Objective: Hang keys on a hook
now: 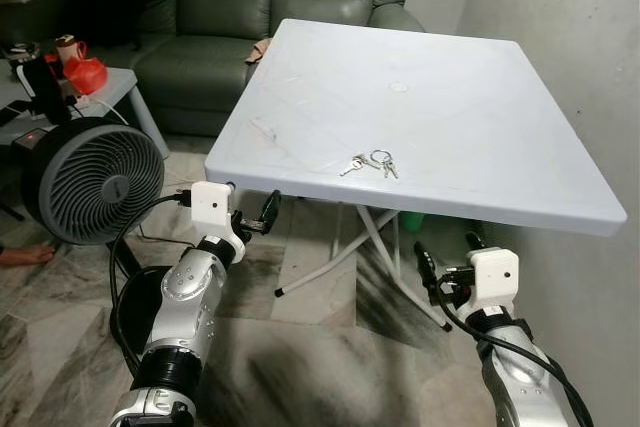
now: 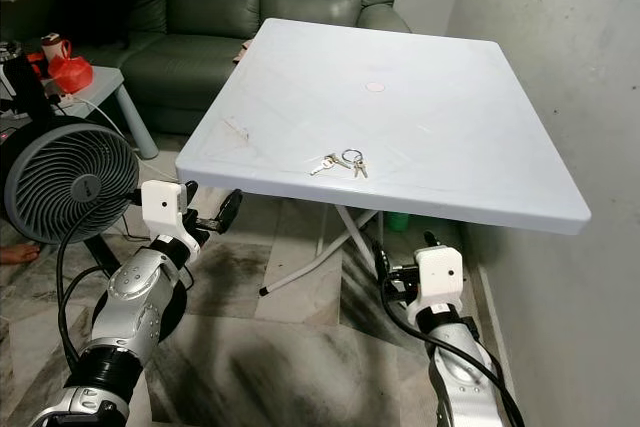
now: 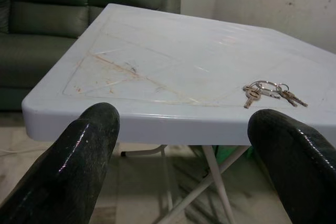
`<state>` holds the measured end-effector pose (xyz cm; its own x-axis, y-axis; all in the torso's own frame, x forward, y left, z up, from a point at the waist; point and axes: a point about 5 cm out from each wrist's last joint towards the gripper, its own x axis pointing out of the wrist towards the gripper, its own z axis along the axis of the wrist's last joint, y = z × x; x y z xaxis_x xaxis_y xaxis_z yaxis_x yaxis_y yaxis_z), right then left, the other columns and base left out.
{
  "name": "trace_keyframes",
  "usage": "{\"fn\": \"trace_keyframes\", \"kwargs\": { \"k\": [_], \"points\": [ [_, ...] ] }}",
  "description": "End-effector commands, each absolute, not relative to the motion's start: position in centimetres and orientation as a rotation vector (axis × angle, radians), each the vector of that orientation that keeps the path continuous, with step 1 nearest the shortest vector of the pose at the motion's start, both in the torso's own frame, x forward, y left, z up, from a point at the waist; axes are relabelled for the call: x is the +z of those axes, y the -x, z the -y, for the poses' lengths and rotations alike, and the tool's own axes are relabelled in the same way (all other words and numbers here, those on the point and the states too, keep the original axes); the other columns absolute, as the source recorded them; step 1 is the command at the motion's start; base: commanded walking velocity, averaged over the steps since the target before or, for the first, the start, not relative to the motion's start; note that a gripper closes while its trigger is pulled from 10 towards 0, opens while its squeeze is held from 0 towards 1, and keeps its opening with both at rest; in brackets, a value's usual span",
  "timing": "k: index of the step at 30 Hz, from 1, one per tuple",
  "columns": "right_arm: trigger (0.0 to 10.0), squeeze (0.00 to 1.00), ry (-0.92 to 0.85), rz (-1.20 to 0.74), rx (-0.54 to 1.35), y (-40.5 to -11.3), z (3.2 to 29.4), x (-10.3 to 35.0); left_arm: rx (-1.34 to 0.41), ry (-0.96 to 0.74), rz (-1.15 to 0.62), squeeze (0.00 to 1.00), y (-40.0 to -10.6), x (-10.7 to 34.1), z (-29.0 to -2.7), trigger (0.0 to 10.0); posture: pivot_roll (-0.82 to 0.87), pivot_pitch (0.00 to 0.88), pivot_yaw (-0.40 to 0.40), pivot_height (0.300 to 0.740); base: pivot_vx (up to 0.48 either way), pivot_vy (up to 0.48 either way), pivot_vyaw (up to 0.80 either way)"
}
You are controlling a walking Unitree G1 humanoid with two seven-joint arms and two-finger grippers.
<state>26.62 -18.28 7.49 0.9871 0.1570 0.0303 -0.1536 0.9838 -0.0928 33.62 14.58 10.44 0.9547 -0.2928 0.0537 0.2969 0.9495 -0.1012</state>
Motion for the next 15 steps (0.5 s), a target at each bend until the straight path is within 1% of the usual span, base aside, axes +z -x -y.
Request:
{"fn": "trace_keyframes", "kwargs": {
  "k": [1, 15],
  "points": [
    [10.0, 0.00, 0.087, 0.053, 0.157, -26.79, 18.41, 8.01, -0.308, 0.103, 0.049, 0.00, -33.84, 10.97, -14.60, 10.0, 0.02, 0.000, -0.036, 0.740, 0.319, 0.000, 0.00],
    [10.0, 0.00, 0.087, 0.052, 0.153, -26.88, 18.43, 8.06, -0.308, 0.112, 0.051, 0.00, -34.09, 11.21, -14.66, 10.0, 0.01, 0.000, -0.030, 0.740, 0.324, 0.000, 0.00]
  ]
}}
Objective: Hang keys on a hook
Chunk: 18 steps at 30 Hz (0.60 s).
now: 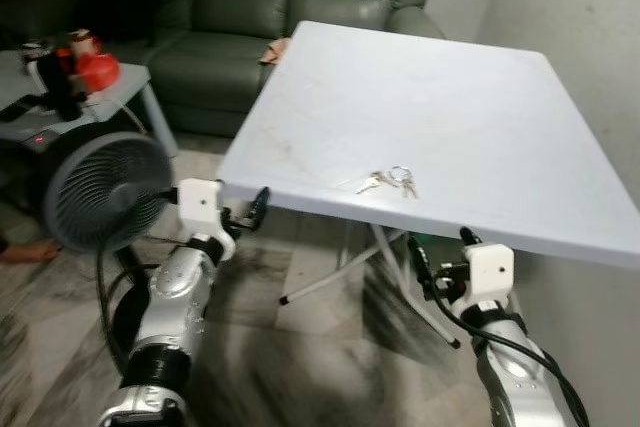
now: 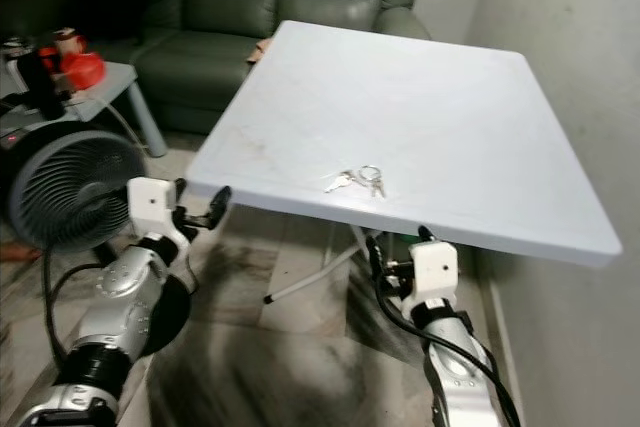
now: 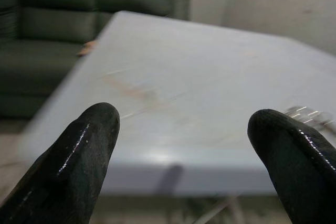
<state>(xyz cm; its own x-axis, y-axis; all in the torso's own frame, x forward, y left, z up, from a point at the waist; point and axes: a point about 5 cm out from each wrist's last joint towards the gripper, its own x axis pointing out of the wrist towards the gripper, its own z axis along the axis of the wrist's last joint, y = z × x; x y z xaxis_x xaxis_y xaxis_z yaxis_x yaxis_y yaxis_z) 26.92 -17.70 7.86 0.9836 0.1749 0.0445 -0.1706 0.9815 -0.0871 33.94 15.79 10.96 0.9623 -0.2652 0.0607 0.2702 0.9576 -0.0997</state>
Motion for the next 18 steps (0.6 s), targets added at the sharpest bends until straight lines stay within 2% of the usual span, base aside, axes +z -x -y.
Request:
{"fn": "trace_keyframes", "kwargs": {
  "k": [1, 11, 13, 18],
  "points": [
    [10.0, 0.00, 0.086, 0.053, 0.152, -26.83, 18.44, 8.08, -0.309, 0.117, 0.050, 0.00, -34.12, 11.25, -14.62, 10.0, 0.01, 0.000, -0.030, 0.740, 0.319, 0.000, 0.00],
    [10.0, 0.00, 0.085, 0.050, 0.149, -26.82, 18.49, 8.05, -0.312, 0.124, 0.055, 0.00, -34.25, 11.49, -14.43, 10.0, 0.01, 0.000, -0.029, 0.740, 0.293, 0.000, 0.00],
    [10.0, 0.00, 0.084, 0.050, 0.149, -26.87, 18.51, 8.08, -0.310, 0.128, 0.054, 0.00, -34.29, 11.51, -14.40, 10.0, 0.01, 0.000, -0.029, 0.740, 0.000, 0.000, 0.00],
    [10.0, 0.00, 0.083, 0.050, 0.152, -26.86, 18.45, 8.10, -0.301, 0.145, 0.050, 0.00, -34.34, 11.49, -14.53, 10.0, 0.02, 0.000, -0.031, 0.740, 0.000, 0.350, 0.00]
  ]
}}
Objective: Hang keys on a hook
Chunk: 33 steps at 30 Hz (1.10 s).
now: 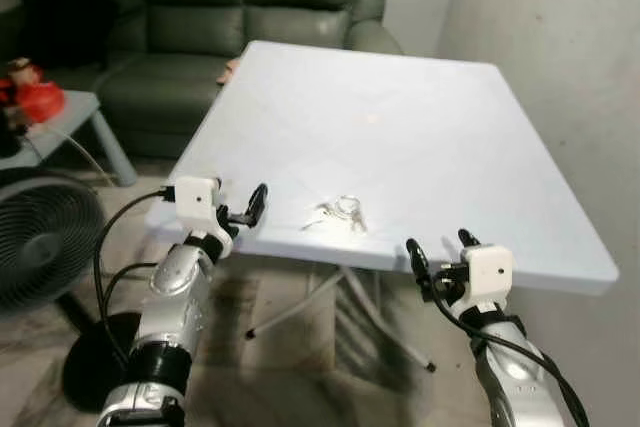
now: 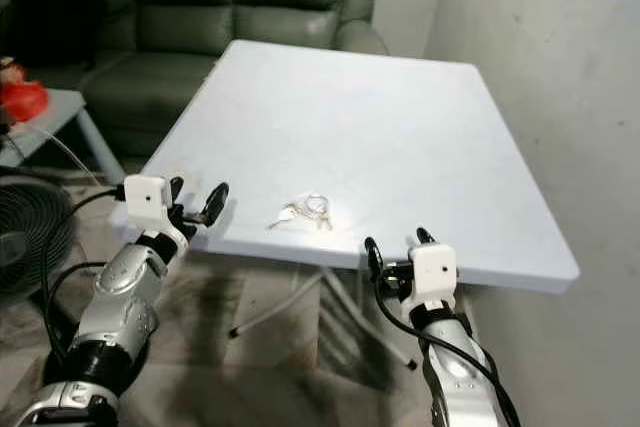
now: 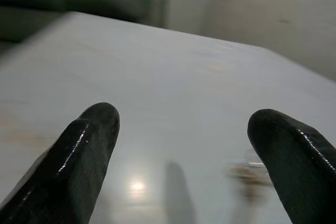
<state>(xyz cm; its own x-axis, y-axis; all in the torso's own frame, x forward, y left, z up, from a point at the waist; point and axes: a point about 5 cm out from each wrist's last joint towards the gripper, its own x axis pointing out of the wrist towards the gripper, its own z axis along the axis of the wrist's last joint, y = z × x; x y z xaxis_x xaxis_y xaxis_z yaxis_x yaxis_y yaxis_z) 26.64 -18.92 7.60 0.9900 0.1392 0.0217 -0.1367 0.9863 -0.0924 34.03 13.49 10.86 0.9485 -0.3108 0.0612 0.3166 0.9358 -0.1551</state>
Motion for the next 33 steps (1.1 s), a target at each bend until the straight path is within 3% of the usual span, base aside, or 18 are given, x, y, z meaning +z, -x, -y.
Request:
{"fn": "trace_keyframes", "kwargs": {
  "k": [1, 26, 33],
  "points": [
    [10.0, 0.00, 0.082, 0.051, 0.153, -26.85, 18.44, 8.11, -0.301, 0.144, 0.051, 0.00, -34.33, 11.50, -14.56, 10.0, 0.02, 0.000, -0.031, 0.740, 0.000, 0.472, 0.00],
    [10.0, 0.00, 0.099, 0.044, 0.162, -26.70, 18.66, 8.19, -0.285, 0.167, 0.057, 0.00, -34.41, 11.58, -14.40, 10.0, 0.01, 0.000, -0.045, 0.740, 0.000, 0.462, 0.00],
    [10.0, 0.00, 0.104, 0.046, 0.166, -26.69, 18.74, 8.29, -0.292, 0.157, 0.058, 0.00, -34.37, 11.51, -14.17, 10.0, 0.01, 0.000, -0.049, 0.740, 0.313, 0.360, 0.00]
  ]
}}
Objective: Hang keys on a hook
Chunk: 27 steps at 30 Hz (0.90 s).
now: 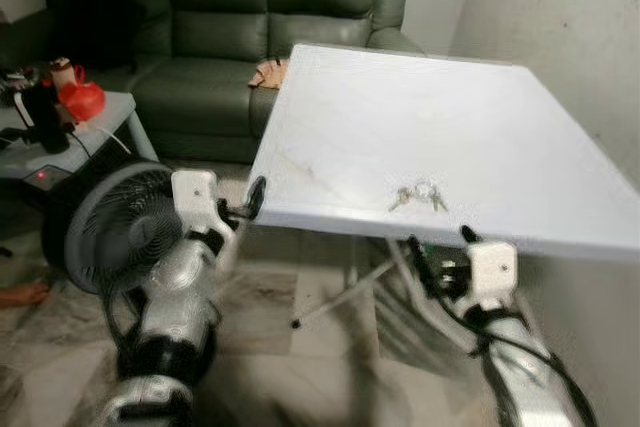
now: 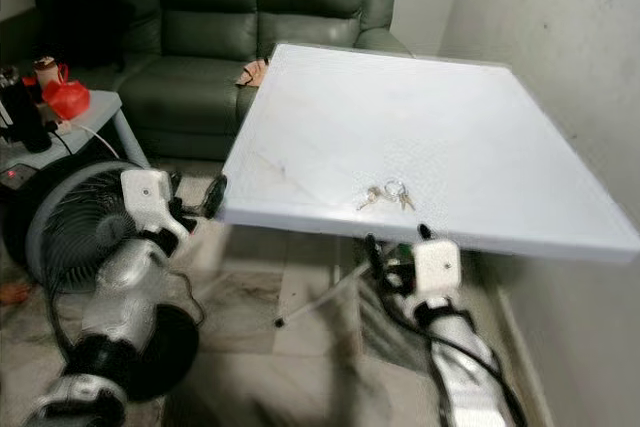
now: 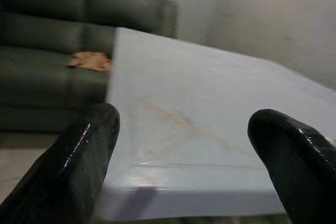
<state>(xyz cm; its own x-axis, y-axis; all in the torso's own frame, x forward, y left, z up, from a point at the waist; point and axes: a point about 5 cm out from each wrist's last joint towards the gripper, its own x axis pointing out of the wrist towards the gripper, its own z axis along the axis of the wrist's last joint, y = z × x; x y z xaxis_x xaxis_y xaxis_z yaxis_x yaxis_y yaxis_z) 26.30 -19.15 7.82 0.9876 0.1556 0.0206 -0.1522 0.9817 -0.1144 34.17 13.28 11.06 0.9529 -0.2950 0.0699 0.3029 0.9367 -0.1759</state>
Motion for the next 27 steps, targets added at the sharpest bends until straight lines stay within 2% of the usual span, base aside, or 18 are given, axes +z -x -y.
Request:
{"fn": "trace_keyframes", "kwargs": {
  "k": [1, 19, 27],
  "points": [
    [10.0, 0.00, 0.105, 0.046, 0.167, -26.69, 18.75, 8.30, -0.293, 0.157, 0.058, 0.00, -34.38, 11.51, -14.16, 10.0, 0.01, 0.000, -0.049, 0.740, 0.379, 0.292, 0.00],
    [10.0, 0.00, 0.114, 0.041, 0.176, -26.86, 18.79, 8.33, -0.303, 0.145, 0.062, 0.00, -34.51, 11.58, -13.96, 10.0, 0.01, 0.000, -0.051, 0.740, 0.455, 0.000, 0.00],
    [10.0, 0.00, 0.130, 0.028, 0.180, -26.94, 18.93, 8.20, -0.316, 0.106, 0.059, 0.00, -34.24, 11.35, -13.22, 10.0, 0.01, 0.000, -0.052, 0.740, 0.000, 0.000, 0.00]
  ]
}}
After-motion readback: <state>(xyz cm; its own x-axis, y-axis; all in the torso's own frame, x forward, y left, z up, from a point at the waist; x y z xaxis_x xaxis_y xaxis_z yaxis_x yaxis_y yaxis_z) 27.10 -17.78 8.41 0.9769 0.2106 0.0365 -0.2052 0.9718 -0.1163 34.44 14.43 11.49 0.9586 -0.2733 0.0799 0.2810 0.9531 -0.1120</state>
